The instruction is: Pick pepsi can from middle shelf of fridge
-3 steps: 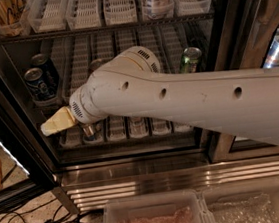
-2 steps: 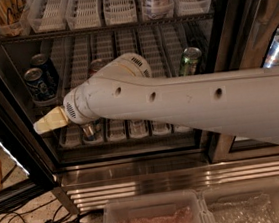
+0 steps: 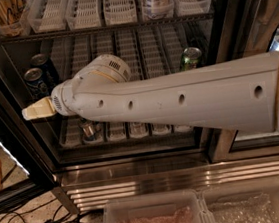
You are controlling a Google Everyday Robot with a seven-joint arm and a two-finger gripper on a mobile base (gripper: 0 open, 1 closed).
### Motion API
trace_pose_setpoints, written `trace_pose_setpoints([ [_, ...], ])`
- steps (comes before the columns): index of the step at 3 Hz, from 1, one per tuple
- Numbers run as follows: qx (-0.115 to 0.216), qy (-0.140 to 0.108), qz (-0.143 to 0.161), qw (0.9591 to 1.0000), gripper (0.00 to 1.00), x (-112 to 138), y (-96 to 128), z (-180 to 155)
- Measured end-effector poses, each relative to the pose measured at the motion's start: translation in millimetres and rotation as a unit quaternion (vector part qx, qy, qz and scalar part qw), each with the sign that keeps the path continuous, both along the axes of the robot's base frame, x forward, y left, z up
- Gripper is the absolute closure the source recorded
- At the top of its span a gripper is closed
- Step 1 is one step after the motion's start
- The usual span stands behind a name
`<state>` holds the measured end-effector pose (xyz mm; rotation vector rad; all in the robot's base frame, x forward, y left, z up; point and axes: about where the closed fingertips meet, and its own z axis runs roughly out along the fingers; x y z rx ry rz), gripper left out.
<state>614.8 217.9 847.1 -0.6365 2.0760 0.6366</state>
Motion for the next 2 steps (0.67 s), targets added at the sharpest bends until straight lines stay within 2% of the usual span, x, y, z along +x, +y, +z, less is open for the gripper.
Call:
trace_pose_setpoints([
  [1,0.000,0.000,0.000,1.0000,0.00,0.0,0.0,0.0],
  [2,-0.002,-0.020,-0.011,0.9997,0.00,23.0,-9.0,1.1],
])
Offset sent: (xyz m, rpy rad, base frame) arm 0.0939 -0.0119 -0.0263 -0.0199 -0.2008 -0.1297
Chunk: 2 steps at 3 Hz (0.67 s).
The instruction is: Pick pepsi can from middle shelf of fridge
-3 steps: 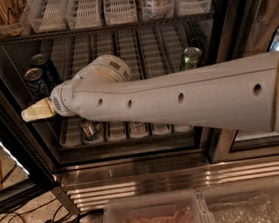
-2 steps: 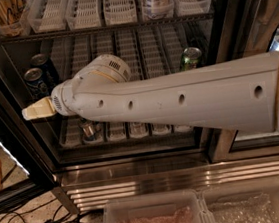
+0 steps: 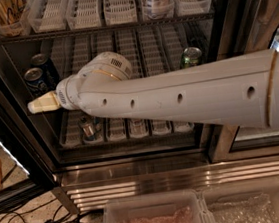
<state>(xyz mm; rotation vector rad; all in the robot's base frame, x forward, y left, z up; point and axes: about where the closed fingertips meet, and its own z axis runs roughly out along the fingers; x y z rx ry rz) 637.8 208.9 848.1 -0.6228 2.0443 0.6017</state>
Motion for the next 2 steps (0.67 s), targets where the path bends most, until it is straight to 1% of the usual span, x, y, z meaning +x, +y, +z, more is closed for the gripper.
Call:
trace_pose_setpoints([
  [1,0.000,-0.024,-0.020,0.9995,0.00,24.3,7.1,18.0],
  [2,-0.005,-0.045,-0.026,0.9986,0.00,37.6,22.8,23.7],
])
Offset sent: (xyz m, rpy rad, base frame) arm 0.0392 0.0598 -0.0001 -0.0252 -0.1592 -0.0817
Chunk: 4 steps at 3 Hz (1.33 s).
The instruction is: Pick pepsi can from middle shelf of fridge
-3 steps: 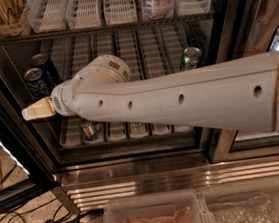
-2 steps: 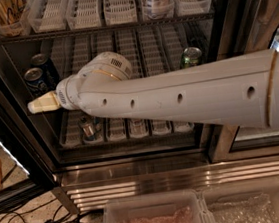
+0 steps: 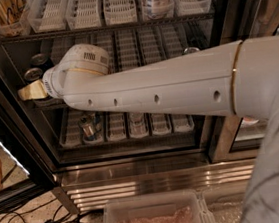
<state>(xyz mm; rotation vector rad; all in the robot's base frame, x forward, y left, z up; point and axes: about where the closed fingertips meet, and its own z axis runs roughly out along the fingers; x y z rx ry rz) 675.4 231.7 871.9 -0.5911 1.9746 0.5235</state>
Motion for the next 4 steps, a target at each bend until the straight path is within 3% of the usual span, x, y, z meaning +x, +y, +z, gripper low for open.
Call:
trace_pose_setpoints([
  [2,0.003,-0.014,0.039,0.9992,0.00,5.4,62.5,-29.6],
  [4,0.000,-0.017,0.043,0.9989,0.00,4.7,68.5,-36.4],
])
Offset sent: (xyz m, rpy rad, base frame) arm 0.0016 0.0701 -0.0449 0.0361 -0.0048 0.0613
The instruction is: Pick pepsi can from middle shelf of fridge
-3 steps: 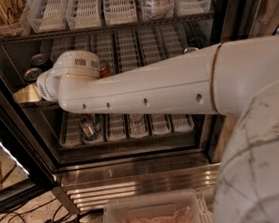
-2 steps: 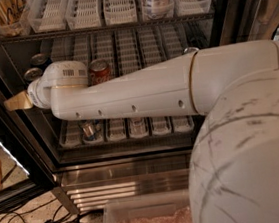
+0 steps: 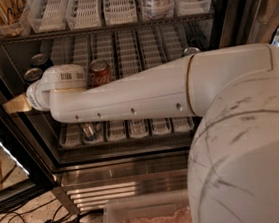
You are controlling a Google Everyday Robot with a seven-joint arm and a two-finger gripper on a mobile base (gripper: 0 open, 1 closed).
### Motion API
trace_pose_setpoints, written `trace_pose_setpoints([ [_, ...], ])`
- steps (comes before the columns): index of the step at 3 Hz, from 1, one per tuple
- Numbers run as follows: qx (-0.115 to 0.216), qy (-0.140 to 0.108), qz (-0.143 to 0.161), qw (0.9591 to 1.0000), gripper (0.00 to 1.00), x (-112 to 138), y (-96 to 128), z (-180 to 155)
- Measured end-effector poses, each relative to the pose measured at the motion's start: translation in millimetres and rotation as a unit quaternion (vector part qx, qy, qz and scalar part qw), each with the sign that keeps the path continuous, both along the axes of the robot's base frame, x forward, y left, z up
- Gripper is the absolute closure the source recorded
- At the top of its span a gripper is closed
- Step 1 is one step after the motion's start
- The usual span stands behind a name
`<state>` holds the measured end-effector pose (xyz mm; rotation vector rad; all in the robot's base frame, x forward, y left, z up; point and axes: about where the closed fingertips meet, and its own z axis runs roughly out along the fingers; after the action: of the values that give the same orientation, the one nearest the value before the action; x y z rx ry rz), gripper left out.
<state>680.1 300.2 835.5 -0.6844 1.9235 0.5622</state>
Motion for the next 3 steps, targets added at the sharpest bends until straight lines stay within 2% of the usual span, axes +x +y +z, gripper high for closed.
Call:
trace_pose_setpoints([
  [2,-0.007,-0.049,-0.001,0.9988,0.00,-0.2,-12.1,19.2],
  [3,-0.013,-0.066,-0.001,0.9977,0.00,-2.0,-13.4,20.3],
])
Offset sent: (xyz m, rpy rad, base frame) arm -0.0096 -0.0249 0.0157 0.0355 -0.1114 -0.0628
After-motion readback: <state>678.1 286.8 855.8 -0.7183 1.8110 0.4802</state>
